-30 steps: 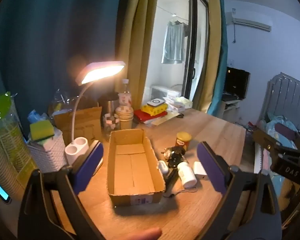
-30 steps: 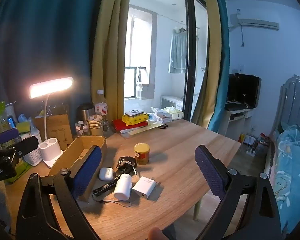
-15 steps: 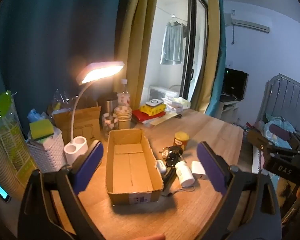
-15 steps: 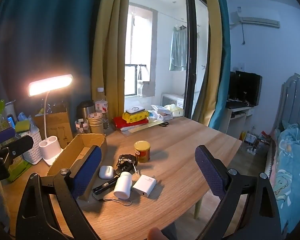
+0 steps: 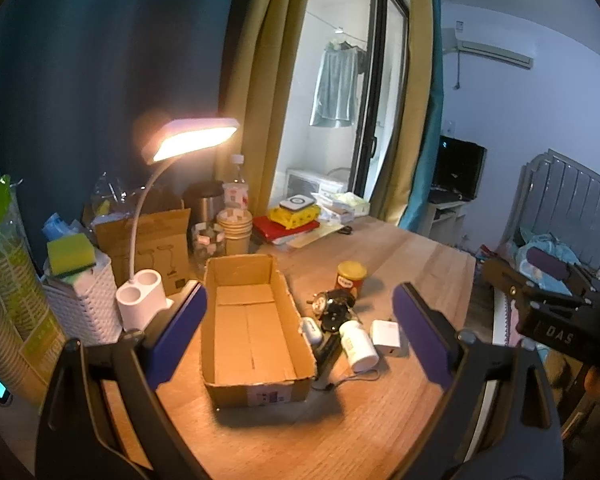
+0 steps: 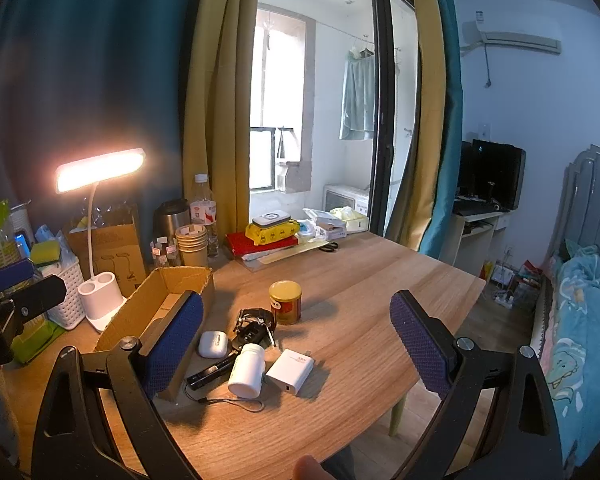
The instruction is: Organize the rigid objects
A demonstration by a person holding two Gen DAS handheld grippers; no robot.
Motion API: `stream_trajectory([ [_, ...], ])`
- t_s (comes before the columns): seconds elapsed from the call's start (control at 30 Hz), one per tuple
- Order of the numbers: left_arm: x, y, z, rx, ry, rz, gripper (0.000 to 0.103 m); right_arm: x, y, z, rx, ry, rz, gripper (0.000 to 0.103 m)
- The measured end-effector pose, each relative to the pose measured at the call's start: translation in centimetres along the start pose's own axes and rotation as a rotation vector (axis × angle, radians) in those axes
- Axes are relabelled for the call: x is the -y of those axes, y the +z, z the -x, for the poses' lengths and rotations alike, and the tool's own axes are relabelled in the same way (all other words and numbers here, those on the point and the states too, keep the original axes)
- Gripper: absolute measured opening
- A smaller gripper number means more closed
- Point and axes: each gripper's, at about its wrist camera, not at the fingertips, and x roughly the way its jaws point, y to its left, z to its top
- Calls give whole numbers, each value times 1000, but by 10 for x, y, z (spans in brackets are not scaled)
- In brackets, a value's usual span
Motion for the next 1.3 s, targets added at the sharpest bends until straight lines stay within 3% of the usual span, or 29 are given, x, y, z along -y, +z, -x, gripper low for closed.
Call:
stream_trajectory([
  [1.3,-4,4,1,30,46,-7,94,-1,1,-1,-12,16,-1,96],
])
